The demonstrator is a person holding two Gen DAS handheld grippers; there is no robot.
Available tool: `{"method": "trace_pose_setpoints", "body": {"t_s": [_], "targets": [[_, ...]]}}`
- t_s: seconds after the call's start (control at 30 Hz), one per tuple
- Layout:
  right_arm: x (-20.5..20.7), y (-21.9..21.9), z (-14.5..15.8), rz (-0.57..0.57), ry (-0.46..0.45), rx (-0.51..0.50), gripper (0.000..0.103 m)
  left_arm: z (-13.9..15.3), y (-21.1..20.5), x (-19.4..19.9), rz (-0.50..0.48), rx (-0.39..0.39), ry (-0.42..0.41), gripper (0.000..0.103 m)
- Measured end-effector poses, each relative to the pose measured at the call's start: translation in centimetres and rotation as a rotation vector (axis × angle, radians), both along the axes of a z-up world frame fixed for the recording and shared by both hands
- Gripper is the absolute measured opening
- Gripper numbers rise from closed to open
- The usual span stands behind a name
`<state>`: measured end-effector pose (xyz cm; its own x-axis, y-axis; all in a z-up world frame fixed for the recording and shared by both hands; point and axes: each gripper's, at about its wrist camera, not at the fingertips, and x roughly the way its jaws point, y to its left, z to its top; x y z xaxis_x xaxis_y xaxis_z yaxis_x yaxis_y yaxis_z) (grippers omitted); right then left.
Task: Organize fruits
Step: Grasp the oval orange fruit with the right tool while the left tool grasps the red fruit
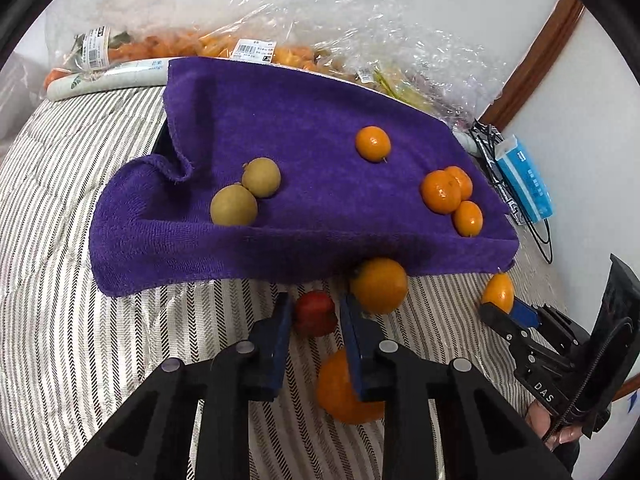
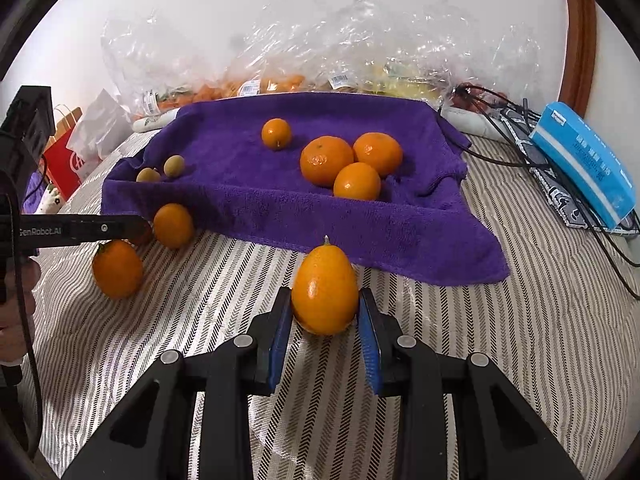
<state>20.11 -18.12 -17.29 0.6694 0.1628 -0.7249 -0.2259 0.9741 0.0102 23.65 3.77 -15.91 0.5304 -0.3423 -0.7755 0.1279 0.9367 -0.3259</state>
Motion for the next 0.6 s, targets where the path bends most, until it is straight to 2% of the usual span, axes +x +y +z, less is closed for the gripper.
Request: {"method": "trace_pose_setpoints", "body": {"t_s": [0.2, 0.43, 0.6], "targets": [[0.2, 0.0, -0.1, 0.006, 0.008, 0.005, 0.032, -0.3, -0.1, 0.4, 0.005, 0.005, 0.006, 0.023], [-0.1, -0.1, 0.2, -0.006, -0.018, 0.006, 0.032, 0.0, 0.9, -0.3, 0.015, -0.033, -0.002, 0.023], [-0.5, 0.1, 1.5, 0.009, -0.036, 0.028, 0.032, 1.0, 2.0, -1.3, 0.026, -0.058, -0.029, 0.023]]}}
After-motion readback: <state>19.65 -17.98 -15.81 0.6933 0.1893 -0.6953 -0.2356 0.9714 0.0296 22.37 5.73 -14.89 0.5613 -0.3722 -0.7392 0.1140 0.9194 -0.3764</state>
